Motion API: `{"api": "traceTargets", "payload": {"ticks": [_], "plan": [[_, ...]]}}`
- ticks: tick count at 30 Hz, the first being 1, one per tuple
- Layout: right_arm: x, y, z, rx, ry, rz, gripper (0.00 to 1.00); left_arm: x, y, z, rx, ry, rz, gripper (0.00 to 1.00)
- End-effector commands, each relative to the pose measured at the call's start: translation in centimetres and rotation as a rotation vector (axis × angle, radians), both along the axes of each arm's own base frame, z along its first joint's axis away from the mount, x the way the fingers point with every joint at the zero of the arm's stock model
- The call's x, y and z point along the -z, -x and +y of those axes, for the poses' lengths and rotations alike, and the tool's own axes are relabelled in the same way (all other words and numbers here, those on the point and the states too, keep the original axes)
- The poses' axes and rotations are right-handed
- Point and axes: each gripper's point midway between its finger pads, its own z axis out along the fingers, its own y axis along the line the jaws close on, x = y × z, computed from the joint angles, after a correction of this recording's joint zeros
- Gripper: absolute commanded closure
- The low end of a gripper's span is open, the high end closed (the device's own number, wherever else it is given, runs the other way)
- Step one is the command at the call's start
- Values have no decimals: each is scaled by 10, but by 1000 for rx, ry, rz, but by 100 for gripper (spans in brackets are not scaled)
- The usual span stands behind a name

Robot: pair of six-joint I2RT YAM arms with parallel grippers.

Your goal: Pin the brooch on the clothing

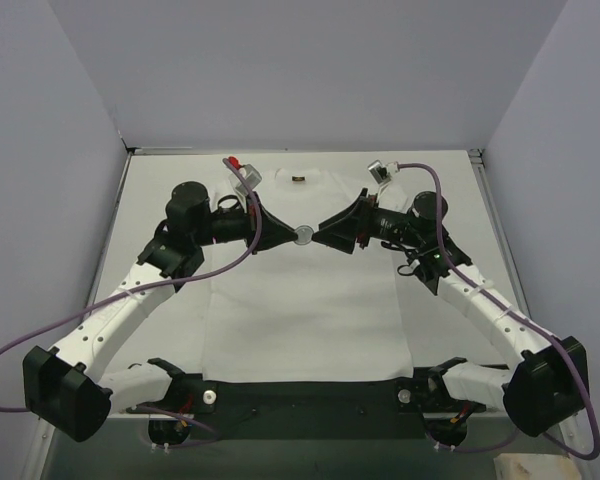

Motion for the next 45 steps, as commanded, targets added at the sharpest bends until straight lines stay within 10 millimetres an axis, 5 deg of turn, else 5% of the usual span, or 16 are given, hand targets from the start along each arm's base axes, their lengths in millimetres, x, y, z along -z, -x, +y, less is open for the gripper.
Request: {"api": "traceTargets", "payload": {"ticks": [1, 16, 45], "plan": [[-37, 17, 11, -101, -98, -118, 19, -19, 7, -2, 26, 41, -55, 100], [-27, 34, 25, -190, -118, -86, 58, -17, 3, -3, 15, 47, -48, 100], [-21, 44, 12, -190, -50, -114, 60, -20, 9, 1, 33, 43, -74, 100]]}}
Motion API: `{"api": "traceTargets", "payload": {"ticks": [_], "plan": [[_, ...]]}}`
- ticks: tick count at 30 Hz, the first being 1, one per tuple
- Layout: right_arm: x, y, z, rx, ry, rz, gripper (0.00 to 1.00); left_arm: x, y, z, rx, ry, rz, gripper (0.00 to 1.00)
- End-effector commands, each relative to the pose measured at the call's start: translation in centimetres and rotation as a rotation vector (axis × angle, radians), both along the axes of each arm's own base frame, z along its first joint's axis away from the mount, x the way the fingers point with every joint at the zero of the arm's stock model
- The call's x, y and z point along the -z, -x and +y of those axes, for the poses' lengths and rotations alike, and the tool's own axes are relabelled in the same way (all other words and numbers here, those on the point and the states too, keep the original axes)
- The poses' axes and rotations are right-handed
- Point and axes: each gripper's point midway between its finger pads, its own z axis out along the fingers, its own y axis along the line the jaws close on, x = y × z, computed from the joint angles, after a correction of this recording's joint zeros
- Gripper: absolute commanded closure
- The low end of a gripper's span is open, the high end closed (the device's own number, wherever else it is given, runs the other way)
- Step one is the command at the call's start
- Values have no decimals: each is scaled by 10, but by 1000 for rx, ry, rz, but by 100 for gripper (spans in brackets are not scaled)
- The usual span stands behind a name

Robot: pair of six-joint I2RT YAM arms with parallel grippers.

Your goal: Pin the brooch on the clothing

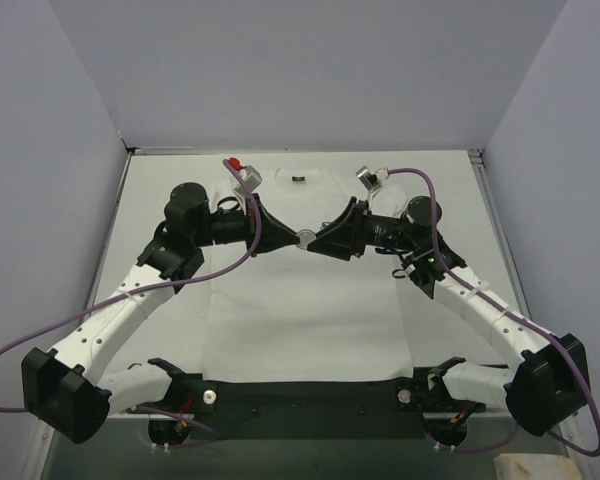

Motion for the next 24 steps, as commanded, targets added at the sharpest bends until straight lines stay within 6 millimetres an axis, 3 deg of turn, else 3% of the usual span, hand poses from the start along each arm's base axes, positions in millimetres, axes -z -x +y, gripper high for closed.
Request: {"api": "traceTargets", "payload": {"ticks": [1, 2, 12, 20, 24], "plan": [[-16, 13, -5, -46, -25, -109, 63, -13, -3, 4, -23, 20, -64, 100], [-16, 12, -5, -44, -25, -107, 70, -15, -3, 4, -20, 25, -69, 100], [-11, 7, -1, -36, -20, -90, 71, -11, -2, 1, -8, 27, -52, 100], [-7, 0, 3, -25, -25, -70, 86, -12, -1, 2, -10, 26, -54, 100], [-11, 2, 4, -36, -37, -74, 83, -11, 0, 2, -10, 24, -51, 100]]}}
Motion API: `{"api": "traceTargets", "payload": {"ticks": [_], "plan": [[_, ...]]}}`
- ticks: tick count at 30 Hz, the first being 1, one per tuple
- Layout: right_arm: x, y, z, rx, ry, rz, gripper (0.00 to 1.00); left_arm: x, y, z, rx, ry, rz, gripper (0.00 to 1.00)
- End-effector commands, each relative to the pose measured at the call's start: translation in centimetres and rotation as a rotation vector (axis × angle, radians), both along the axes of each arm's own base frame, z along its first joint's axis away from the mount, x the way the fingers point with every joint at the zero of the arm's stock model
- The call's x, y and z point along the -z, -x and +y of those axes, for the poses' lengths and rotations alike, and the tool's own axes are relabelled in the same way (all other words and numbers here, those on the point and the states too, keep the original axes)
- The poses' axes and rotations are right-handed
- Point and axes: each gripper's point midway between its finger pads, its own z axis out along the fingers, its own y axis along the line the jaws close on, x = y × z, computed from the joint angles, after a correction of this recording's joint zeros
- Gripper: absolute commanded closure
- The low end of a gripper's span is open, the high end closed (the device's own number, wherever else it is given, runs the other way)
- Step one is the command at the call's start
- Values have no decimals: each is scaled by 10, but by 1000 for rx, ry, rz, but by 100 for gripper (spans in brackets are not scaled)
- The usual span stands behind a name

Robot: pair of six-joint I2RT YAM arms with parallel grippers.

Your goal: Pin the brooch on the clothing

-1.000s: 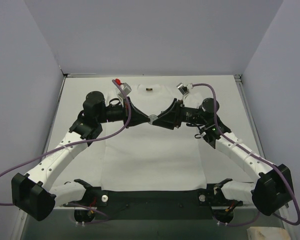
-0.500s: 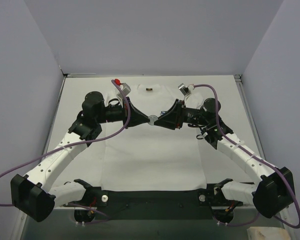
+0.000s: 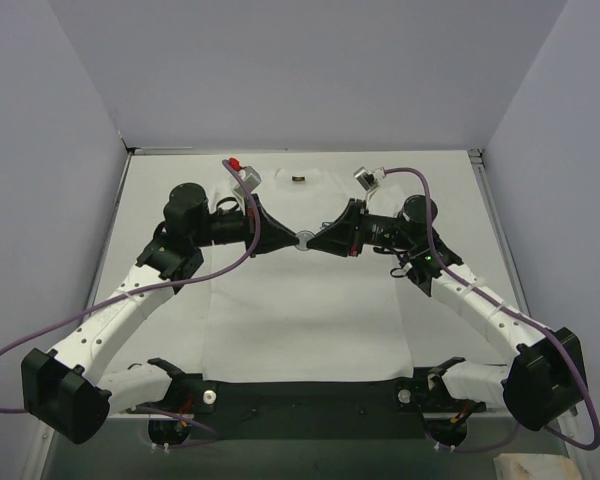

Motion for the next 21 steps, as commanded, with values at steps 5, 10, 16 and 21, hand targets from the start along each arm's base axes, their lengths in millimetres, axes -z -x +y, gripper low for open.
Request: {"api": "traceTargets", "payload": {"ticks": [5, 10, 16, 21], "plan": [[-23, 11, 5, -57, -59, -98, 71, -10, -4, 2, -24, 18, -59, 100], [-21, 10, 6, -58, -56, -92, 88, -12, -4, 2, -24, 21, -63, 100], [-19, 8, 6, -51, -54, -85, 97, -11, -3, 1, -14, 20, -60, 100], [-7, -2, 8, -10, 9, -47, 100, -12, 1, -2, -2, 8, -74, 100]]}}
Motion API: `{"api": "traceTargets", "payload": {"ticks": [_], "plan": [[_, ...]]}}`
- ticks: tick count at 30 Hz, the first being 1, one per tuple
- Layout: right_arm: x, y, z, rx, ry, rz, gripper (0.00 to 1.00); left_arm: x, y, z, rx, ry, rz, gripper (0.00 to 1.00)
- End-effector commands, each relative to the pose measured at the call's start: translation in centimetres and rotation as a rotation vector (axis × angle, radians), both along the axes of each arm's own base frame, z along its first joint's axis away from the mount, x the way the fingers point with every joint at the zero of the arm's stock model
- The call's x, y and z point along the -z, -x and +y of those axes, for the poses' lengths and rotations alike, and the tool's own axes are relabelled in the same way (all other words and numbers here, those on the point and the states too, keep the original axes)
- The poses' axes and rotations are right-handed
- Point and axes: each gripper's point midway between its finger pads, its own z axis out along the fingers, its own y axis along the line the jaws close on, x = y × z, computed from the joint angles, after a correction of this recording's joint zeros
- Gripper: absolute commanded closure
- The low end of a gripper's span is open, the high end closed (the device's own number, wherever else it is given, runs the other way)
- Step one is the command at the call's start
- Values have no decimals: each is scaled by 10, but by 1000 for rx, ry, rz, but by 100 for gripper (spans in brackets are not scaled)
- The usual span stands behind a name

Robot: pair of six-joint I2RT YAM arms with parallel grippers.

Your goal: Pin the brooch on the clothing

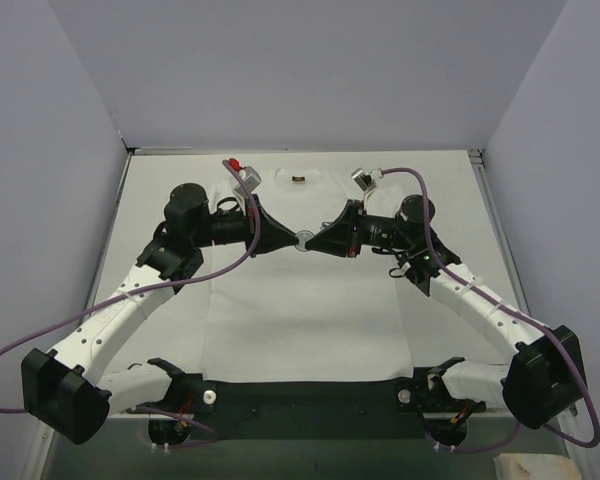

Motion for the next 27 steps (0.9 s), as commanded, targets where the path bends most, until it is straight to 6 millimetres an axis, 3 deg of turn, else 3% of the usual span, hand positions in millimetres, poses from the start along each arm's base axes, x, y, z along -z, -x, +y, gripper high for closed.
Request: {"api": "traceTargets", "payload": {"ticks": [1, 3, 14, 18, 21, 25, 26, 27], "plan": [[-9, -5, 6, 9, 28, -57, 100, -14, 3, -4, 12, 4, -83, 100], [8, -14, 5, 56, 104, -19, 100, -17, 7, -7, 21, -7, -100, 100], [58, -39, 4, 146, 342, 178, 100, -47, 42, -25, 124, 27, -201, 100], [61, -37, 6, 125, 340, 179, 100, -58, 53, -28, 153, 54, -226, 100], [47, -29, 9, 78, 284, 114, 98, -57, 49, -27, 124, 47, -232, 100], [36, -17, 3, 61, 249, 3, 69, -49, 32, -20, 28, 22, -233, 100], [28, -13, 0, 59, 242, -26, 57, -46, 27, -17, 2, 15, -230, 100], [26, -11, -2, 53, 250, -64, 54, -46, 24, -14, -20, 14, -231, 100]]}}
